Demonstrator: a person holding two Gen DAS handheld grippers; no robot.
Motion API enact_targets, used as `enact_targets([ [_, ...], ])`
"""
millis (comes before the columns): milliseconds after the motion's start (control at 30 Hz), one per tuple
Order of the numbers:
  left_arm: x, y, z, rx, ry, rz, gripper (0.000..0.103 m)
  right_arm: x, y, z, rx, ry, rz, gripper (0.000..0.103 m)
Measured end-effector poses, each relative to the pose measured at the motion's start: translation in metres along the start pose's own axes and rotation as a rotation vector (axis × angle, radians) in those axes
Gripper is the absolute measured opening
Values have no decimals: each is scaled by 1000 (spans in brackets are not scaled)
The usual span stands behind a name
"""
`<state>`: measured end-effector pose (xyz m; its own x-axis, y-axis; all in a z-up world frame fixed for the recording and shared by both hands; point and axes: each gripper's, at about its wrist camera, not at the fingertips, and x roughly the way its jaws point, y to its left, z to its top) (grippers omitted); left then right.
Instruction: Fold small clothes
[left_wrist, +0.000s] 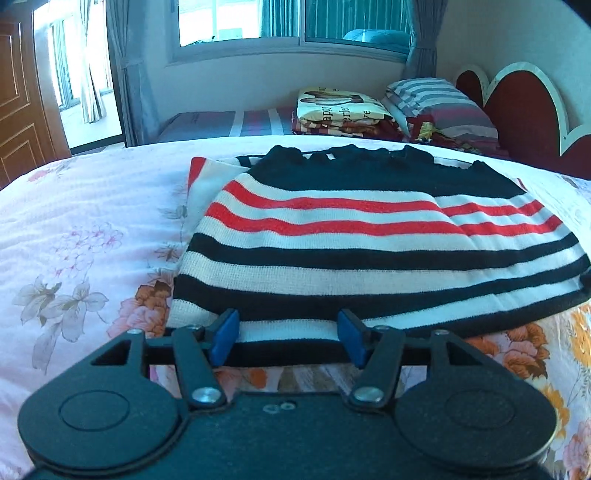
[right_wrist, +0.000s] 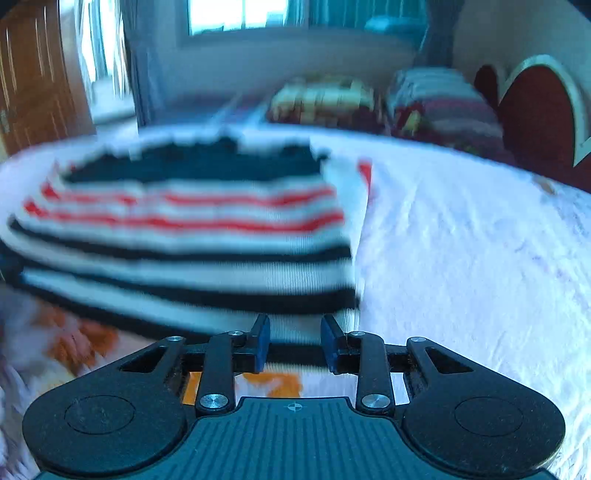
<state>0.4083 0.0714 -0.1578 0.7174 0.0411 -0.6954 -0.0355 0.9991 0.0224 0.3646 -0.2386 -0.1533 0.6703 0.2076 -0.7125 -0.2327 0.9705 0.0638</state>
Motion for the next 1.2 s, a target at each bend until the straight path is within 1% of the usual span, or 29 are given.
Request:
enact_targets([
  [33,1,2,-1,-2,1,-3,58,2,-6,-1,7,-17,12,28],
  [67,1,3,-2,-4,0,-6,59,3,-7,-2,10,-12,17,13],
  [100,2,4,-3,-3,-1,-9,59,9,-8,-3,11,15,3,11],
  [133,1,4,-4,-2,-1,-10,59,18,-10,-5,12,61,-22,11],
  [167,2,4,-3,-1,1,-10,59,22,-12,-8,20,70,-18,11],
  [200,3,4,-2,1,3,-9,59,21,-13,-9,21,60,-13,11],
  [300,5,4,-2,0,6,-12,59,15,-13,-7,13,69,-18,11],
  [367,5,5,-2,0,9,-15,60,8,-15,-5,25,27,-27,11],
  [400,6,5,-1,-2,9,-15,60,7,-16,-6,27,20,-35,11],
  [433,6,5,-2,-2,8,-14,60,12,-17,-10,25,58,-42,11],
  [467,6,4,-2,0,8,-12,60,17,-18,-14,13,77,-37,11],
  [533,7,4,-3,-2,6,-11,60,19,-12,-17,-61,59,-55,11],
  [567,7,4,-3,-3,5,-11,61,19,-10,-17,-69,57,-64,11],
  [733,7,11,-5,-20,1,-32,63,22,-15,-21,-28,44,-58,11],
  [867,5,20,-3,-24,18,-45,62,21,-14,-19,-39,51,-59,11],
  [933,0,26,-2,-43,30,-49,62,21,-17,-16,-33,66,-50,11],
  [967,-6,30,-1,-63,28,-49,59,19,-19,-14,-17,68,-39,11],
  [1000,-16,35,-1,-90,15,-53,59,15,-23,-13,9,66,-25,11],
  [1033,-30,39,-3,-109,-16,-64,60,5,-27,-12,39,41,-18,11],
  [1100,-56,45,-11,-112,-84,-87,60,-19,-34,-17,84,-35,10,11],
  [1133,-64,48,-16,-134,-86,-96,60,-28,-37,-20,110,-42,35,11],
  [1200,-67,56,-28,-233,-48,-160,58,-43,-39,-25,162,-67,74,11],
])
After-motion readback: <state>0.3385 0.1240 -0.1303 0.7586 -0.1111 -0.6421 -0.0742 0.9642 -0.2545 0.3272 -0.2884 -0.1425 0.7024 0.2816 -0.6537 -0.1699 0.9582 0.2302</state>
